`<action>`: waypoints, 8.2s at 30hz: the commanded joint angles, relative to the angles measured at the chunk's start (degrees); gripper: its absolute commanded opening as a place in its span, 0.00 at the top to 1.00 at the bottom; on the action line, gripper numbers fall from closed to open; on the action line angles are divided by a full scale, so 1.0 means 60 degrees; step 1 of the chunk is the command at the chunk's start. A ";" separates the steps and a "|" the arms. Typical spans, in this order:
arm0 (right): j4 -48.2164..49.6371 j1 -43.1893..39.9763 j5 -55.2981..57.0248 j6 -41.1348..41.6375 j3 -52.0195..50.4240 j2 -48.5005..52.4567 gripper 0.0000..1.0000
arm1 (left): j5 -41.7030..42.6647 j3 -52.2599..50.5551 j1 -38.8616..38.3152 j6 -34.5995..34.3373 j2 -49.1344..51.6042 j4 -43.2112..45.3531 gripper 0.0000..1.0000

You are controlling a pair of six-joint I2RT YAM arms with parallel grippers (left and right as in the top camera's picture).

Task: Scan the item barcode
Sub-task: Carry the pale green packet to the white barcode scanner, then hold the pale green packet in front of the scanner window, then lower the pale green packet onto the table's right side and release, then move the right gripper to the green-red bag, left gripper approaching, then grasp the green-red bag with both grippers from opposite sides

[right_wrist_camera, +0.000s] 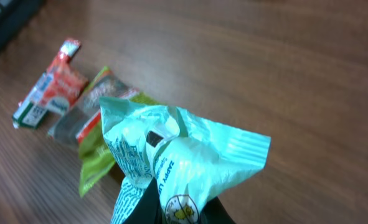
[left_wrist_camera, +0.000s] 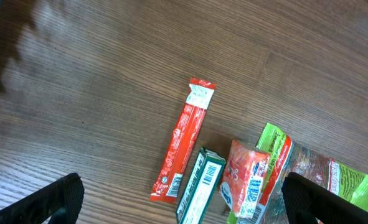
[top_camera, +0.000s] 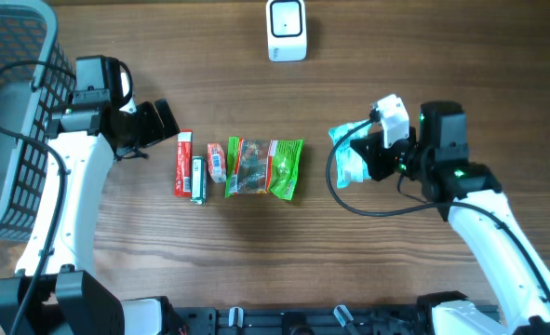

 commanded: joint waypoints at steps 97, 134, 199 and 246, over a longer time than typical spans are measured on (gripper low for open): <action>0.9934 0.3617 0.8284 -0.9610 1.0801 1.2539 0.96 | -0.0095 0.0051 0.0033 -0.0080 -0.0015 0.0018 0.00; -0.6011 -0.1300 0.5566 0.0098 0.6583 0.6058 0.91 | -0.0095 0.0051 0.0033 -0.0080 -0.0015 0.0018 0.00; -0.1774 0.5023 0.4153 0.7737 0.3523 0.5100 0.00 | 0.1166 0.0055 0.0026 -0.0102 -0.0018 0.1031 0.00; -0.3031 0.1585 0.0499 0.3606 0.2586 0.5107 0.83 | 0.2091 -0.1253 -0.5431 -0.2415 0.3005 0.3330 0.96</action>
